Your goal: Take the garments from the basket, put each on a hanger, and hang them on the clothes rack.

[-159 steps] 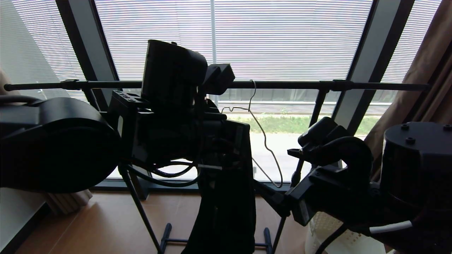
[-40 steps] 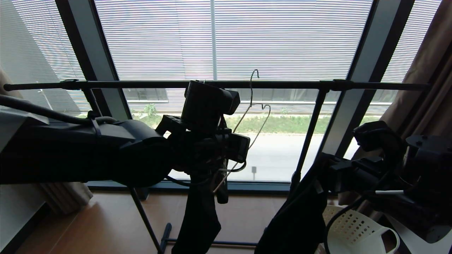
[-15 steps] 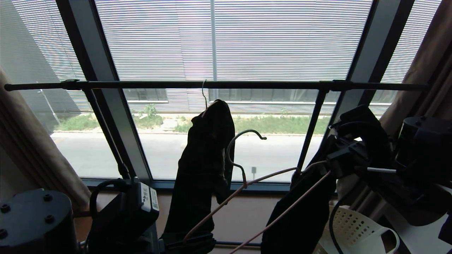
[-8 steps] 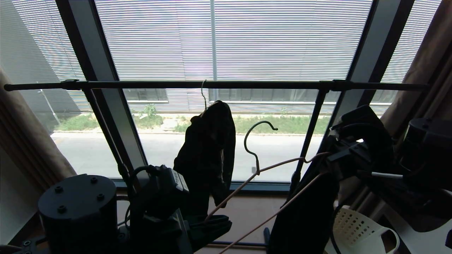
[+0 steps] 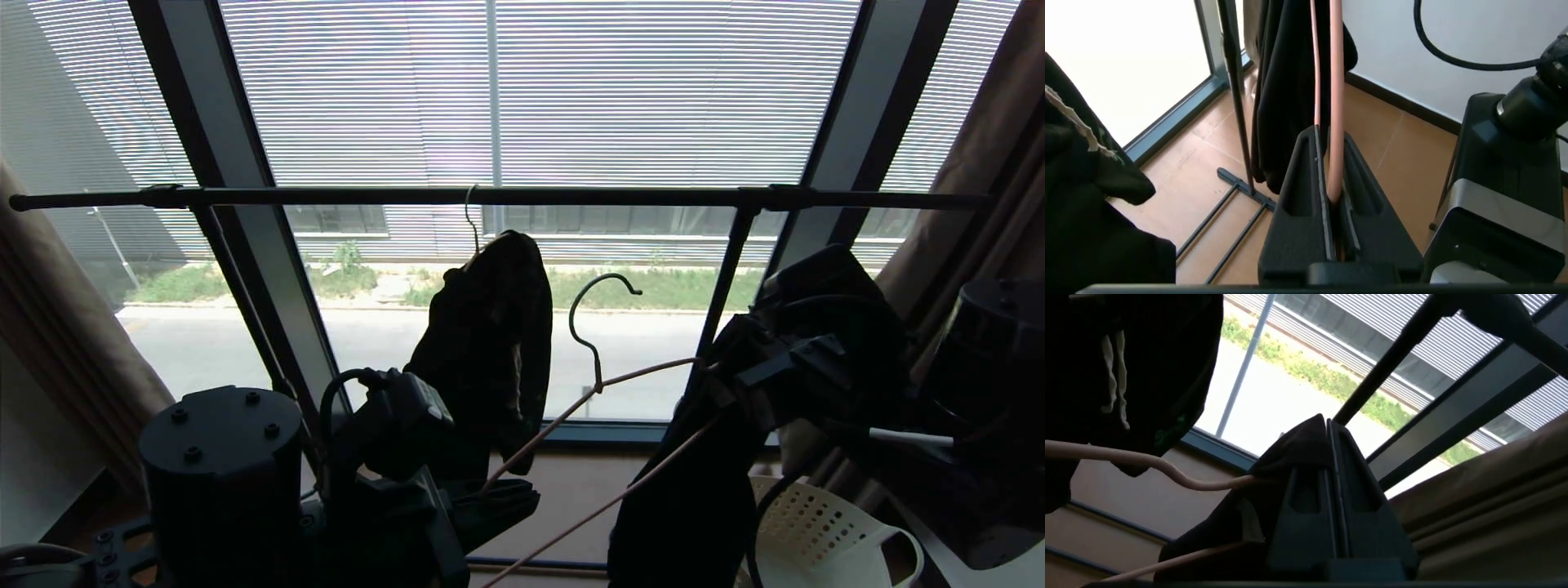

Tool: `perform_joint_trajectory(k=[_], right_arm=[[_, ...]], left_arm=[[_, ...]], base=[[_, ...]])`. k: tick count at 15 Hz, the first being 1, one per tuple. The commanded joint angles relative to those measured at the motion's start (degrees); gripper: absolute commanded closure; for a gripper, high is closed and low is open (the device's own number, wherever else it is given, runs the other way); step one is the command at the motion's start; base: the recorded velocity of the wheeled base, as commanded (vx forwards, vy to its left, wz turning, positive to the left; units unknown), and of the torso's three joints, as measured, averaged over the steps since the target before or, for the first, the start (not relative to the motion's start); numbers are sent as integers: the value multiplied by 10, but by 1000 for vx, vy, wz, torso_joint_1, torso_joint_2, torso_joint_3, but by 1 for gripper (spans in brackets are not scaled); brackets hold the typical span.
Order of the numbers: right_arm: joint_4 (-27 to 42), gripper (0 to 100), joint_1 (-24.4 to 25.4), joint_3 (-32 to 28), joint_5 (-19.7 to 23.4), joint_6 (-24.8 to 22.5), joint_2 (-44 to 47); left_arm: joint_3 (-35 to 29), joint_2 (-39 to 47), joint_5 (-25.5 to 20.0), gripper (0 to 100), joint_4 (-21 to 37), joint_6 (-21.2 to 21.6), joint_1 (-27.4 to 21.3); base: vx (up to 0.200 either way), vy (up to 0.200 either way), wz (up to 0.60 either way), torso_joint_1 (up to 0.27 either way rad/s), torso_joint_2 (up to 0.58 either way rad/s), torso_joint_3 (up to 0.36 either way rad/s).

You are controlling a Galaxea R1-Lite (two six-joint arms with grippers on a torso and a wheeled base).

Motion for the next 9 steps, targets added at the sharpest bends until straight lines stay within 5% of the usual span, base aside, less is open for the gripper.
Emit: perform_joint_trajectory(k=[1,9], right_arm=[[0,100,20,-4,1,1,-4],[6,100,144,-54,-3,48,3]], left_arm=[[-5,9,3,100,-1,0,2],[-18,24,3,100,-1,1,7]], base=[[0,0,0,0,0,0],[0,0,0,0,0,0]])
